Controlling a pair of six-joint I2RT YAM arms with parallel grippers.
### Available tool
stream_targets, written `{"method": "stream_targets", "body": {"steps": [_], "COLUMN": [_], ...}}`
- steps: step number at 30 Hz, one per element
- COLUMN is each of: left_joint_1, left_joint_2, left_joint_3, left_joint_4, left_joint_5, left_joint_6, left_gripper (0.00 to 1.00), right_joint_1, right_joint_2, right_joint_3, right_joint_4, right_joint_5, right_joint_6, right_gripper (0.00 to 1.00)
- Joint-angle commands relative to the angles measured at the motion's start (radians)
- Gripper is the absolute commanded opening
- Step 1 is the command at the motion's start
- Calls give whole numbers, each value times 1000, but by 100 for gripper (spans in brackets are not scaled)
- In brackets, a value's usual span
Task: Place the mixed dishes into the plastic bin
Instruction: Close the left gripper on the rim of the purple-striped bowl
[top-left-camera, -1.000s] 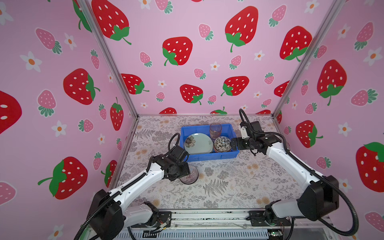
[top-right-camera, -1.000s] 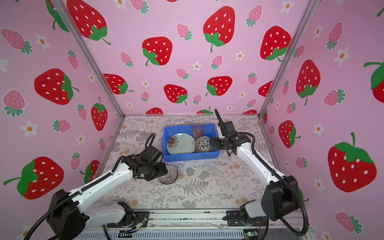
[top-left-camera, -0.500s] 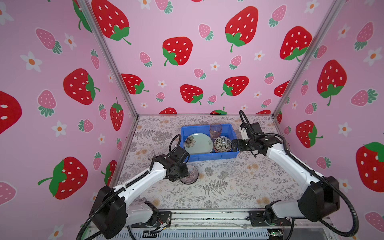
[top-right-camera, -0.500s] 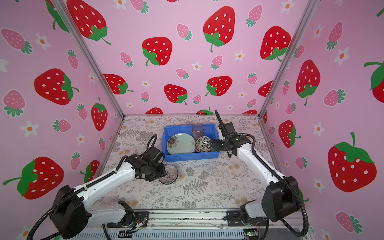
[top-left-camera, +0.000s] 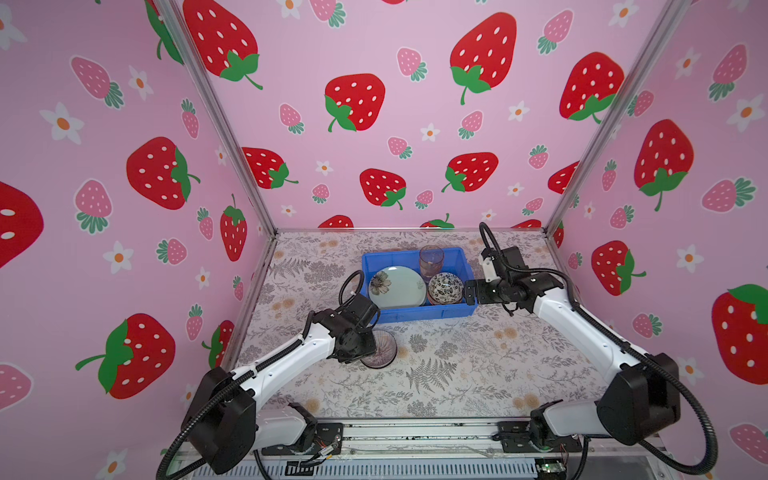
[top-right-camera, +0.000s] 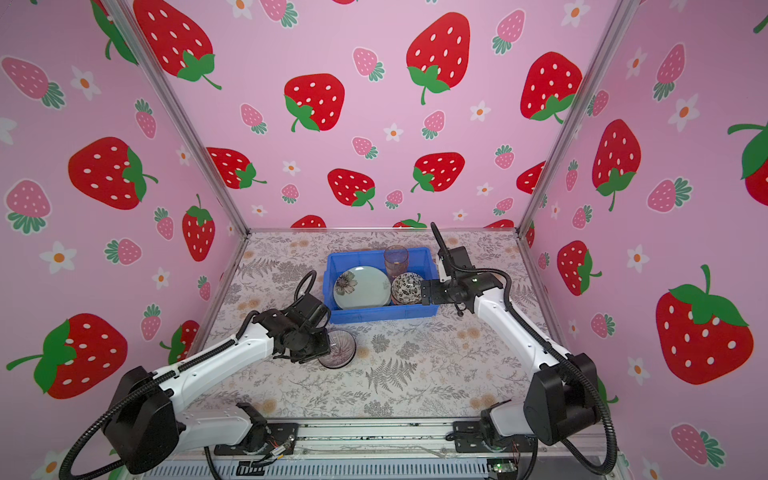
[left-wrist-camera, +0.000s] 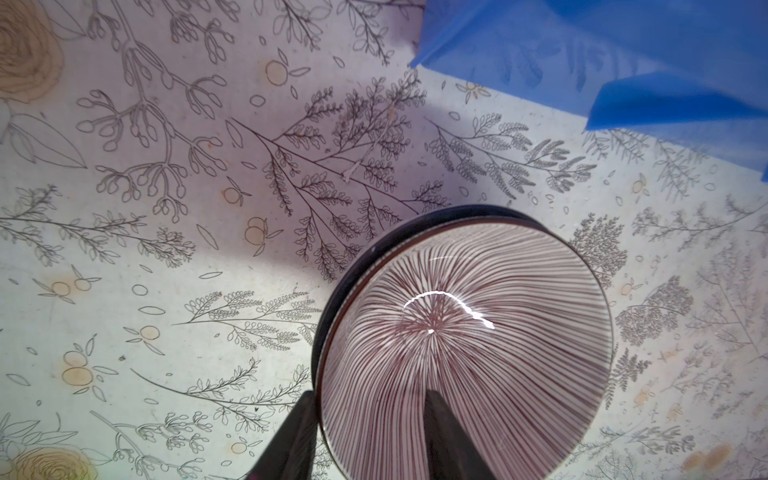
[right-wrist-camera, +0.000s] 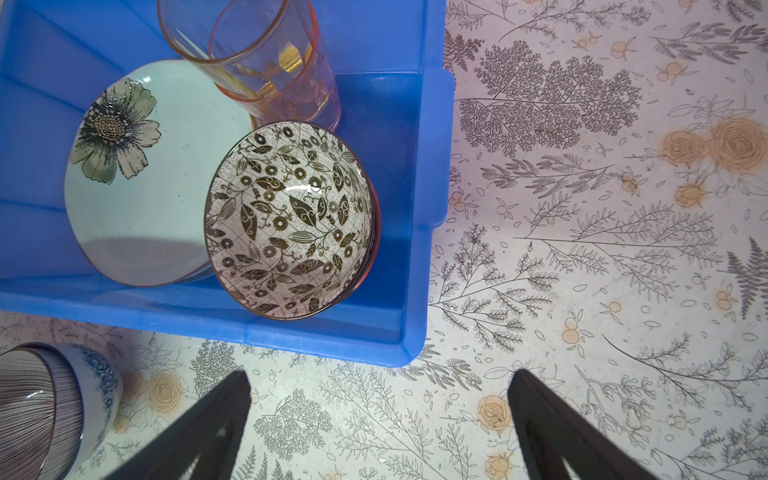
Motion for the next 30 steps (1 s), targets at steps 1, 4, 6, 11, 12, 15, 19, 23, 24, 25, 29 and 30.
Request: {"method": "stream_targets", "body": {"steps": [1, 4, 6, 11, 12, 15, 19, 23, 24, 25, 29, 30], "left_joint_1": [-3, -3, -3, -3, -3, -3, -3, -3, -3, -4, -4, -4], "left_joint_2": [1, 0, -1, -11, -12, -17, -25, -37, -40, -42, -36, -33], "left_joint_3": [-3, -1, 6, 27, 34, 44, 53, 62, 64, 65, 61, 57], "left_joint_4": [1, 0, -6, -15, -18, -21, -21, -26, -27, -28, -29, -27], "left_joint_5": [-8, -9, -15, -20, -20, -18, -15, -18, -18, -20, -20, -20], "left_joint_6": [4, 4, 6, 5, 6, 5, 0, -5, -5, -5, -2, -1], "left_gripper": [44, 43, 43, 43, 43, 43, 43, 43, 42, 42, 42, 42], "right_joint_1": [-5, -6, -6, -7, -7, -7, -9, -9, -10, -10, -10, -10], "right_joint_2": [-21, -20, -21, -22, -22, -23, -24, -28, -27, -27, -26, -26], "right_joint_3": [-17, -20, -21, -21, -21, -22, -25, -28, -29, -28, -32, -31], "right_joint_4": [0, 0, 2, 0, 0, 1, 0, 1, 2, 2, 5, 4], "right_joint_5": [-8, -9, -9, -8, -8, -8, -7, -5, -5, -5, -10, -11], "right_joint_6": [1, 1, 1, -2, -2, -2, -2, -3, -3, -3, -3, -3], "right_gripper": [99, 99, 99, 99, 99, 99, 99, 99, 99, 99, 99, 99]}}
